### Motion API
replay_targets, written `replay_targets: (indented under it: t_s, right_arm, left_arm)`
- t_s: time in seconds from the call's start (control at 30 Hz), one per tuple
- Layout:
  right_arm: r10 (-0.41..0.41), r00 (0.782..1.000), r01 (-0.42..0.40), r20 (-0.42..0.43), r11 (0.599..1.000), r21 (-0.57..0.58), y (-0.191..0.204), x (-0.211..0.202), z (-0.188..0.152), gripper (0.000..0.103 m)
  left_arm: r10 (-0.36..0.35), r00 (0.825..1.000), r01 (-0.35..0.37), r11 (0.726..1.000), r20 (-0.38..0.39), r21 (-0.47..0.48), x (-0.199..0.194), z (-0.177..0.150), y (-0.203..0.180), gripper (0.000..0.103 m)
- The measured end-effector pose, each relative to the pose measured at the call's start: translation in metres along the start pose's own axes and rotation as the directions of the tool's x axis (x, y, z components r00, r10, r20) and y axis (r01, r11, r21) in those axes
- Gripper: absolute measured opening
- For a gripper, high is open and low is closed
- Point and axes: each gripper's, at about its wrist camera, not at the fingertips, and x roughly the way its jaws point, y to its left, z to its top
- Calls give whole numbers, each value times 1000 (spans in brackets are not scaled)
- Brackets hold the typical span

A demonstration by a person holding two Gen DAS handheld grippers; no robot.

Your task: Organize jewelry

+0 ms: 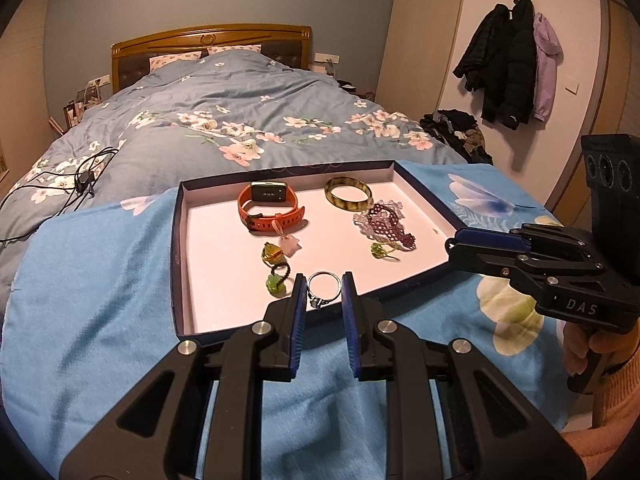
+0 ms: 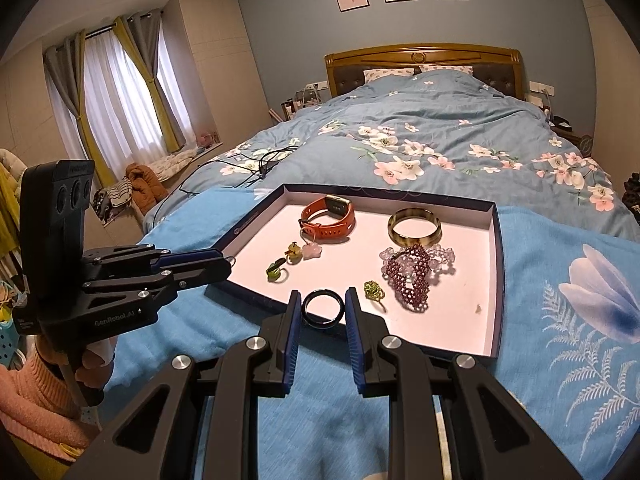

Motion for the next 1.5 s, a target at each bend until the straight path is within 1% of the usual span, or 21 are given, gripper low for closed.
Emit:
replay_targets:
  t_s: [0.47,1.07,1.5]
  right_arm:
    - [-14,1000,14,2,1000,3,-7,6,5,20]
    - [-22,1000,22,0,1000,2,-13,13,10,20]
    - [-30,999,30,-12,1000,8,-20,22,13,20]
  left_arm:
    - [28,1000,-28,1000,8,0,8,9,3,18]
    - [46,999,-46,999,10,1,19,17,8,18]
    - [54,999,-54,998,-2,-10,27,18,14,18]
